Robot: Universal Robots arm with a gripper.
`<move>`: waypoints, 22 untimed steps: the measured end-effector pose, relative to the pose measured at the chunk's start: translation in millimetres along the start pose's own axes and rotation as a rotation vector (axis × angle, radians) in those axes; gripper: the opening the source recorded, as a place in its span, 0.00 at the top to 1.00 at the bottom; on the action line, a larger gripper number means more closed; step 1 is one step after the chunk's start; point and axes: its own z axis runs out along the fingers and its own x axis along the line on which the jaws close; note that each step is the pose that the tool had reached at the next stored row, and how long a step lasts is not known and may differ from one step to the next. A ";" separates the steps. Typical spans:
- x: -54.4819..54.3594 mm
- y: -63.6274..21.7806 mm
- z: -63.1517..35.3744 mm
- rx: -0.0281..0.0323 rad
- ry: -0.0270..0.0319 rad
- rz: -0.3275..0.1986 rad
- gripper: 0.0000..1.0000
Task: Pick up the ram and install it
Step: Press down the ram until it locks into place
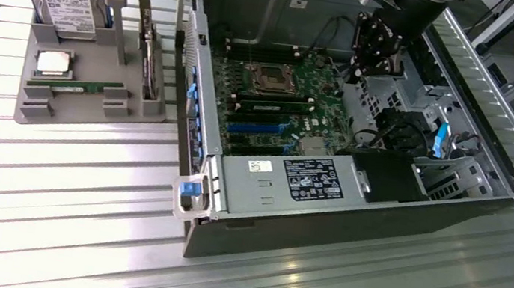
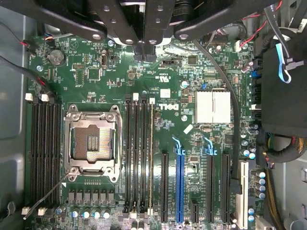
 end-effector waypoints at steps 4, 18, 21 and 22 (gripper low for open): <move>0.0 0.0 0.0 0.0000 0.0000 0.000 0.90; 0.0 0.0 0.3 -0.0030 -0.0094 0.183 0.90; 0.0 0.0 0.5 -0.0034 -0.0111 0.212 0.90; 0.0 0.0 0.6 -0.0037 -0.0121 0.227 0.90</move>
